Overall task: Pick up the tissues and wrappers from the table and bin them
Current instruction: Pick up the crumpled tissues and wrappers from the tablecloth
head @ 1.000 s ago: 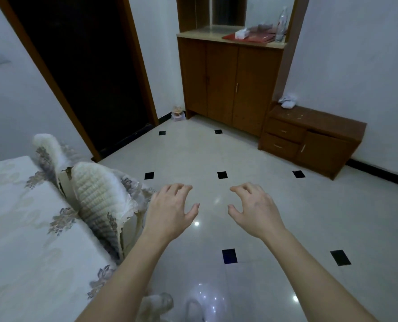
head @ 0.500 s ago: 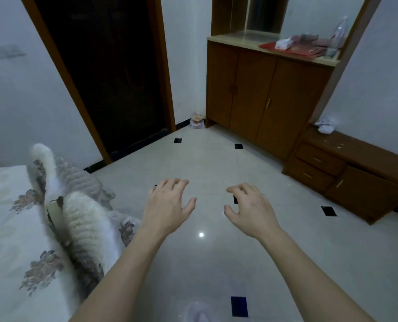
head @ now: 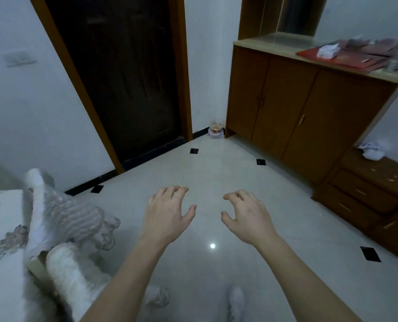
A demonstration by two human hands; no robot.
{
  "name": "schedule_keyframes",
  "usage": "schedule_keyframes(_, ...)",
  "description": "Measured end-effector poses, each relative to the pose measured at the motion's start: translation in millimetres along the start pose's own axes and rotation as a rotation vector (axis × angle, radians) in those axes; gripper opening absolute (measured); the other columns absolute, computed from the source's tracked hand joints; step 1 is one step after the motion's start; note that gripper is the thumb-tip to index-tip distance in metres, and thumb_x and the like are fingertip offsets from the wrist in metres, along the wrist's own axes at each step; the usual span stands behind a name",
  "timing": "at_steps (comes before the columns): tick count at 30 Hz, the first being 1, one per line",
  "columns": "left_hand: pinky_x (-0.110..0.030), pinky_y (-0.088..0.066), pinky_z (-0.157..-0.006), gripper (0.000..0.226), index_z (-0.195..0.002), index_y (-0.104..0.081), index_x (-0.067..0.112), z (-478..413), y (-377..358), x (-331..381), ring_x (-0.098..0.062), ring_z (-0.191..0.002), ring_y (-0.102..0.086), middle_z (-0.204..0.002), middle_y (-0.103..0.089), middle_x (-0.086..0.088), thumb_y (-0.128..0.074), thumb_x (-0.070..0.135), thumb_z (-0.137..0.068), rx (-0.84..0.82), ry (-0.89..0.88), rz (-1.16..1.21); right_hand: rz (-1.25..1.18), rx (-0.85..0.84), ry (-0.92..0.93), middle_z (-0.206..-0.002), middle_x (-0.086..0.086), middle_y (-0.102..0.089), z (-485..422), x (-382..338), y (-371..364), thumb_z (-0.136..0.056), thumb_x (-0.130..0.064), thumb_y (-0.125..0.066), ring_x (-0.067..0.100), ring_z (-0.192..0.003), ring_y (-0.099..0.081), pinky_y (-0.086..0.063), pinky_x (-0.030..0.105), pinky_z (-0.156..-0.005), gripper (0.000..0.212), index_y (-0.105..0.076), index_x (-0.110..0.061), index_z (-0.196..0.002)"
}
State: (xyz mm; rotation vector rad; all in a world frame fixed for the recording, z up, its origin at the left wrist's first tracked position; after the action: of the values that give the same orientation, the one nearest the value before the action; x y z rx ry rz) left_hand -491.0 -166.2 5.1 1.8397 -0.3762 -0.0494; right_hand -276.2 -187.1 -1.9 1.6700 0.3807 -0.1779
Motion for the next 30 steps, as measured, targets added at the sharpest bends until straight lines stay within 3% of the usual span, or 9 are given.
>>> schedule_keyframes(6, -0.040, -0.048, -0.088, 0.050, -0.123, -0.060, 0.022, -81, -25, -33, -0.021, -0.111, -0.057, -0.119, -0.066, 0.002, -0.046, 0.054, -0.087, 0.024, 0.082, -0.044, -0.027, -0.026, 0.086, -0.123, 0.000, -0.059, -116, 14, -21, -0.090, -0.040, -0.057, 0.021, -0.115, -0.053, -0.044, 0.037, -0.092, 0.043, -0.058, -0.021, -0.128)
schedule_keyframes(16, -0.039, -0.042, -0.099, 0.051, -0.130, -0.054, 0.025, -226, -43, -82, -0.018, -0.120, -0.050, -0.128, -0.060, 0.004, -0.045, 0.055, -0.090, 0.045, 0.335, -0.096, -0.102, -0.104, 0.309, -0.117, -0.001, -0.063, -328, 14, -40, -0.090, -0.037, -0.059, 0.020, -0.108, -0.055, -0.048, 0.038, -0.089, 0.037, -0.061, -0.020, -0.123)
schedule_keyframes(30, -0.036, -0.046, -0.083, 0.049, -0.122, -0.061, 0.023, -243, -34, -228, -0.020, -0.110, -0.058, -0.118, -0.066, 0.003, -0.052, 0.053, -0.085, 0.114, 0.738, -0.263, -0.172, -0.306, 0.693, -0.121, -0.001, -0.061, -469, -128, -126, -0.092, -0.037, -0.056, 0.019, -0.112, -0.054, -0.048, 0.038, -0.093, 0.038, -0.059, -0.021, -0.126)
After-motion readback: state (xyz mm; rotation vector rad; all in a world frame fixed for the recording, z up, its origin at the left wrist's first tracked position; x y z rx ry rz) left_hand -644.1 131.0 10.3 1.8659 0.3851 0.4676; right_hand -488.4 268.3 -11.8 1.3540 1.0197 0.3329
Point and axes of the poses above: each hand's wrist, its own z-axis away from the middle knuckle, its own y-axis out of the back of the hand, x = y × z, the point moved 2 cm from there along -z, towards the middle knuckle
